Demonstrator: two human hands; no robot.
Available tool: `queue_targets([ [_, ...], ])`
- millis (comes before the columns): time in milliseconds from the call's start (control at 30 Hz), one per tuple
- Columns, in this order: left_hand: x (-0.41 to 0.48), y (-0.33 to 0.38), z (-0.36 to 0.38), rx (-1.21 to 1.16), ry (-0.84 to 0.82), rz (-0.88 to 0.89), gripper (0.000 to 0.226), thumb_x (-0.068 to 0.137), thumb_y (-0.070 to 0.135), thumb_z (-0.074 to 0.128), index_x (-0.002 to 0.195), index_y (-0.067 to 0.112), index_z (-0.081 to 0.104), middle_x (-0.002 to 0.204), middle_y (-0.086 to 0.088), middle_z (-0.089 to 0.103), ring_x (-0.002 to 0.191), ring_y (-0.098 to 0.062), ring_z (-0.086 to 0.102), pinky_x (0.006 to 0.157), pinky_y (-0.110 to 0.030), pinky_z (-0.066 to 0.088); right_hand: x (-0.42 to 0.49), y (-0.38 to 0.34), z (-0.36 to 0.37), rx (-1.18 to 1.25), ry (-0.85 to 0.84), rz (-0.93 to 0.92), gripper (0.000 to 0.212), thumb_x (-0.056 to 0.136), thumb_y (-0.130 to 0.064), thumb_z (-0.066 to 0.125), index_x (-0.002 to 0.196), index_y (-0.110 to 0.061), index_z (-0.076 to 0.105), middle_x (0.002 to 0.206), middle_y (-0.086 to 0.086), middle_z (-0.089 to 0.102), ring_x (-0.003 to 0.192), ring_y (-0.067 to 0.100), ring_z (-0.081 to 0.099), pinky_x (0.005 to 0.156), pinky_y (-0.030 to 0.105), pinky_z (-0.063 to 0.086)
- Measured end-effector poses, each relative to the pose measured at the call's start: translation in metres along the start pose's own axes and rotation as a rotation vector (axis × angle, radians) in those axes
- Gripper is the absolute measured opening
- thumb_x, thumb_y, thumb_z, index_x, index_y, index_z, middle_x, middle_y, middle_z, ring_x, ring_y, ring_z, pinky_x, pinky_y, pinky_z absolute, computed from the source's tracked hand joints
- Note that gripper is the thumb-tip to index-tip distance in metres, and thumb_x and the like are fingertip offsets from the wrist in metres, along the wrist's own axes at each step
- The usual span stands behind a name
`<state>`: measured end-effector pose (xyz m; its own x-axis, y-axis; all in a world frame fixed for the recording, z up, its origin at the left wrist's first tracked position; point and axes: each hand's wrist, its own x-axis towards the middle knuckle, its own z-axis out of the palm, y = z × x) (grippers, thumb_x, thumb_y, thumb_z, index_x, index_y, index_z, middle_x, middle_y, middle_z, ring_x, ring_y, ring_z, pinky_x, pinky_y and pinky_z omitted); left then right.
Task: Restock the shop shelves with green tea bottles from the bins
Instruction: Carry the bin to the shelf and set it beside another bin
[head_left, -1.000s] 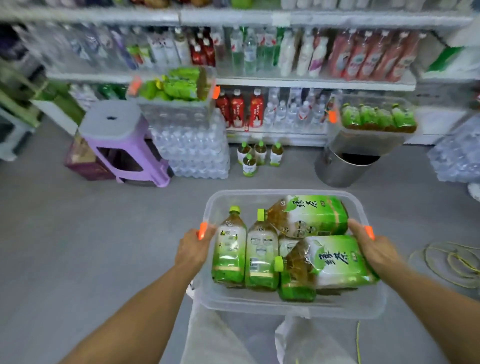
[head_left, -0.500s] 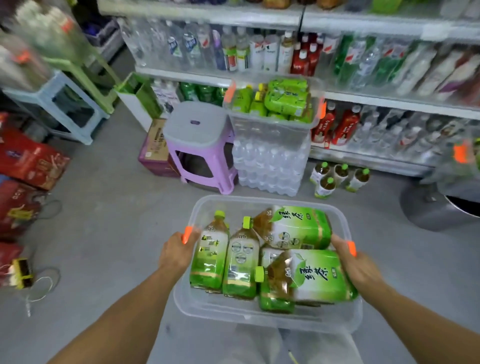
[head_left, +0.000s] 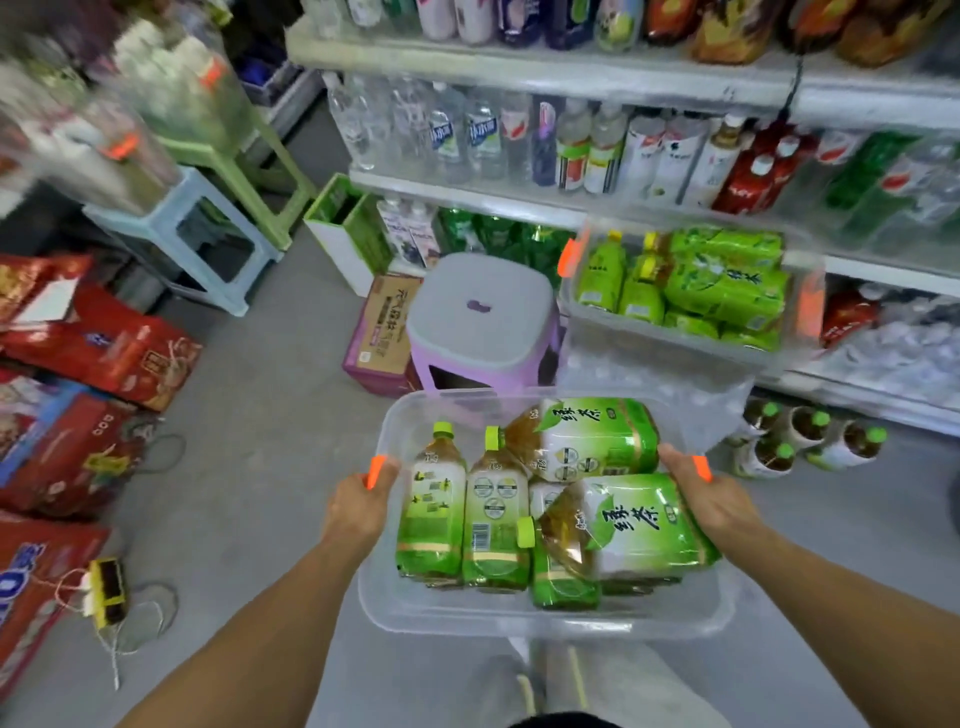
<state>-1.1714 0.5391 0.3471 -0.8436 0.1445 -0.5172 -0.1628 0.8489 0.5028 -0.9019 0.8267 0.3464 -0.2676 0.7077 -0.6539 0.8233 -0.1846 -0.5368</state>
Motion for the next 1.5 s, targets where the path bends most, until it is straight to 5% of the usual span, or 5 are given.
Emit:
queue_targets([
  [667,0.319,0.17,-0.105,0.13,-0.065,0.184,0.057,0.099,0.052,0.051,0.062,0.009,0.051,0.061,-0.008,0.051,0.062,-0.028,0.049,0.065,-0.037,0.038,0.121,-0.235,0.113,0.158,0.205,0.093,0.093,0.066,-0.091,0.044,0.068,-0.002,0.069,0.059,0.012,0.067,0.057,0.024,0.064,0.055,0.027,0.041],
  [1033,0.441,0.24,-0.095,0.186,-0.159,0.199,0.05,0.101,0.048,0.047,0.083,0.004,0.059,0.082,-0.017,0.058,0.079,-0.033,0.055,0.071,-0.036,0.039,0.189,-0.314,0.134,0.151,0.294,0.14,0.062,0.088,-0.068,0.047,0.064,-0.011,0.055,0.059,0.005,0.052,0.053,0.015,0.05,0.041,0.025,0.033],
  [1200,0.465,0.268,-0.077,0.172,-0.177,0.198,0.045,0.102,0.045,0.048,0.084,0.005,0.059,0.088,-0.022,0.062,0.091,-0.039,0.061,0.076,-0.038,0.042,0.218,-0.328,0.121,0.135,0.35,0.137,0.065,0.091,-0.067,0.047,0.061,-0.01,0.056,0.058,0.005,0.053,0.052,0.018,0.05,0.049,0.023,0.032],
  [1333,0.473,0.284,-0.065,0.25,-0.22,0.21,0.052,0.104,0.044,0.042,0.119,-0.001,0.063,0.115,-0.029,0.062,0.11,-0.043,0.059,0.099,-0.047,0.046,0.237,-0.331,0.111,0.119,0.35,0.152,0.059,0.093,-0.063,0.047,0.069,-0.01,0.057,0.072,0.019,0.06,0.063,0.027,0.056,0.057,0.033,0.041],
  [1500,0.479,0.292,-0.055,0.169,-0.206,0.162,0.053,0.101,0.049,0.045,0.105,-0.001,0.064,0.107,-0.027,0.064,0.093,-0.036,0.058,0.083,-0.038,0.044,0.254,-0.331,0.108,0.094,0.363,0.21,0.058,0.098,-0.056,0.047,0.074,-0.003,0.058,0.09,0.024,0.061,0.071,0.027,0.057,0.061,0.033,0.04],
])
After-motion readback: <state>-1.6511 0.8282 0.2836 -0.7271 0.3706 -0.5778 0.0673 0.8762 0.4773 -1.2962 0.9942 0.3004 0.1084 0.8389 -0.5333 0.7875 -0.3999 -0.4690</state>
